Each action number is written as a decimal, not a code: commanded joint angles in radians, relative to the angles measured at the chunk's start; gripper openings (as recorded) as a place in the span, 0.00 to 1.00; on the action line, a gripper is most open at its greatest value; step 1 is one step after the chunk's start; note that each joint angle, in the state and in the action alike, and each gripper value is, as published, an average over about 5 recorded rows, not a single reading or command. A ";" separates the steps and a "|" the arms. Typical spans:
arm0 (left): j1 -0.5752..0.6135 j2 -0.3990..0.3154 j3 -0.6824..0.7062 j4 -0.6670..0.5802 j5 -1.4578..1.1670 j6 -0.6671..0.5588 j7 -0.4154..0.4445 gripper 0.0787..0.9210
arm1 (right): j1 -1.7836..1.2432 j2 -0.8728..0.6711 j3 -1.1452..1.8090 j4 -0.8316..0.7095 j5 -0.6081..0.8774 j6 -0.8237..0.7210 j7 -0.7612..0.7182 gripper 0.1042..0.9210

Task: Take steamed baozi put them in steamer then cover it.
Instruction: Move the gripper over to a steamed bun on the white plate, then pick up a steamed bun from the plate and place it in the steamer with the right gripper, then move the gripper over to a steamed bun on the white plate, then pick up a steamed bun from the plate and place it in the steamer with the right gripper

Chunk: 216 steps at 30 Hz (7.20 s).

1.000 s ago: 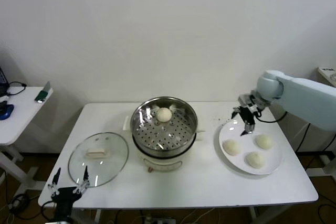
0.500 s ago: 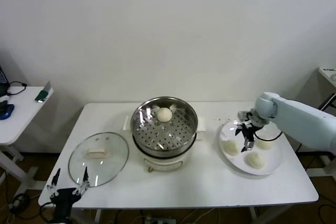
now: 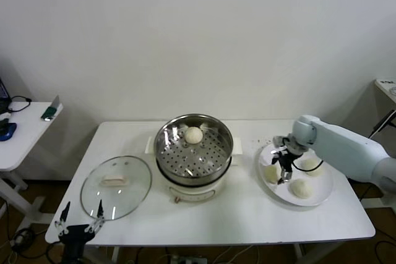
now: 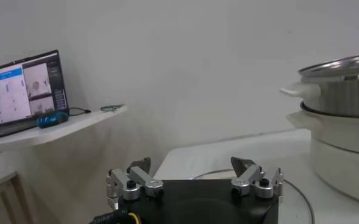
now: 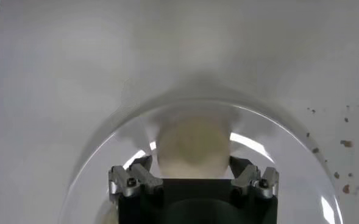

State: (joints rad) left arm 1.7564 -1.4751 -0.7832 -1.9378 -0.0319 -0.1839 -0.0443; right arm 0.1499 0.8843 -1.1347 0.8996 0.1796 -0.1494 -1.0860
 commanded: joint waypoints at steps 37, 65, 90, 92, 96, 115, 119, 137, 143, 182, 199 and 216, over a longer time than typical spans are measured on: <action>0.011 0.006 0.090 -0.034 0.031 0.014 -0.006 0.88 | 0.711 0.305 -0.408 0.080 0.682 -0.086 0.003 0.74; 0.036 0.006 0.084 -0.037 0.056 0.000 -0.011 0.88 | 0.399 0.689 -0.440 -0.074 0.691 -0.118 0.091 0.76; 0.010 0.013 0.077 -0.021 0.054 0.011 -0.012 0.88 | 0.456 0.594 -0.441 -0.001 0.672 -0.124 0.074 0.88; 0.010 0.013 0.077 -0.022 0.054 0.012 -0.013 0.88 | 0.490 0.542 -0.435 0.046 0.672 -0.125 0.069 0.88; 0.010 0.013 0.078 -0.024 0.057 0.015 -0.014 0.88 | 0.573 0.417 -0.434 0.171 0.672 -0.129 0.067 0.88; -0.007 0.008 0.083 -0.019 0.061 0.043 -0.015 0.88 | 0.629 -0.244 -0.514 0.524 0.385 -0.239 0.102 0.88; -0.004 0.005 0.082 -0.019 0.063 0.046 -0.015 0.88 | 0.544 -0.305 -0.502 0.491 0.302 -0.158 0.062 0.88; 0.032 -0.016 0.039 -0.016 0.069 0.046 -0.019 0.88 | 0.082 -0.264 -0.206 0.265 -0.008 -0.057 0.032 0.88; 0.047 -0.019 0.026 -0.002 0.065 0.034 -0.021 0.88 | 0.067 -0.223 -0.185 0.220 -0.017 -0.050 0.029 0.88; 0.044 -0.026 0.031 0.009 0.063 0.043 -0.057 0.88 | 0.235 -0.149 -0.220 0.175 0.004 0.142 0.001 0.71; 0.030 -0.027 0.036 0.012 0.079 0.065 -0.073 0.88 | 0.737 0.234 -0.354 0.212 -0.002 0.636 -0.079 0.71; 0.019 -0.030 0.038 -0.006 0.061 0.083 -0.076 0.88 | 0.560 0.513 -0.278 0.351 -0.187 0.710 -0.051 0.71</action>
State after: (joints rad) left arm 1.7826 -1.5059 -0.7442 -1.9338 0.0366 -0.1133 -0.1181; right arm 0.7561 1.2657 -1.4230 1.2037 0.0674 0.4985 -1.1456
